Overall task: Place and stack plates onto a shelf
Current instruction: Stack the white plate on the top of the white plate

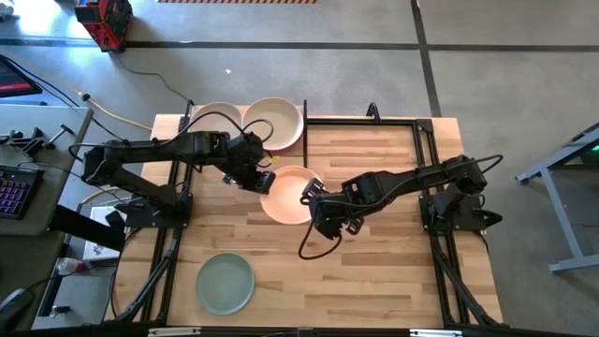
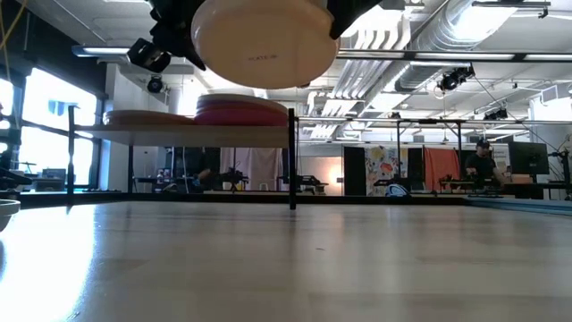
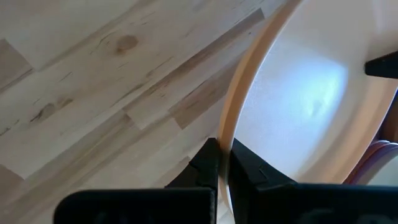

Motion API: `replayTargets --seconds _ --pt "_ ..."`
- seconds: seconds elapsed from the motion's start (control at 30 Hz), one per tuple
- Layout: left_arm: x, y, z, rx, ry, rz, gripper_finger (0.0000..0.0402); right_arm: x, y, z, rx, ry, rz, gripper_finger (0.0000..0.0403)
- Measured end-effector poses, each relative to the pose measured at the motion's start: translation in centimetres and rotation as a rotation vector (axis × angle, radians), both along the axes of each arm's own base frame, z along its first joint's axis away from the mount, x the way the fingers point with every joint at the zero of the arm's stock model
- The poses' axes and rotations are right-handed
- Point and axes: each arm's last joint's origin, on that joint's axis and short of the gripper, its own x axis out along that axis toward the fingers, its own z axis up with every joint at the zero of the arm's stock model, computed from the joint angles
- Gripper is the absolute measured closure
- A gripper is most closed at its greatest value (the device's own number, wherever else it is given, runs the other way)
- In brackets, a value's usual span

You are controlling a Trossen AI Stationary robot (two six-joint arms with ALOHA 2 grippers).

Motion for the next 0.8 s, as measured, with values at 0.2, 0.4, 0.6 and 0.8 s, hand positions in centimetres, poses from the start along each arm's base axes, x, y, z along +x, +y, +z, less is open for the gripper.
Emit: replayTargets --seconds 0.2,0.4,0.6,0.8 --pt "-0.01 0.15 -0.02 0.027 -0.002 -0.011 0.0375 0.04 0.02 0.03 0.024 -0.014 -0.044 0.0403" --pt "0.02 0.31 -0.02 0.098 -0.005 -0.024 0.0396 0.11 0.03 0.08 0.026 -0.023 -0.047 0.0403" --pt "-0.05 0.39 -0.05 0.150 -0.001 -0.057 0.0398 0.34 -0.02 0.23 0.034 -0.085 -0.168 0.0402" --pt "-0.21 0.98 -0.07 0.207 0.004 -0.082 0.0398 0.46 -0.12 0.32 0.086 -0.138 -0.311 0.0374"
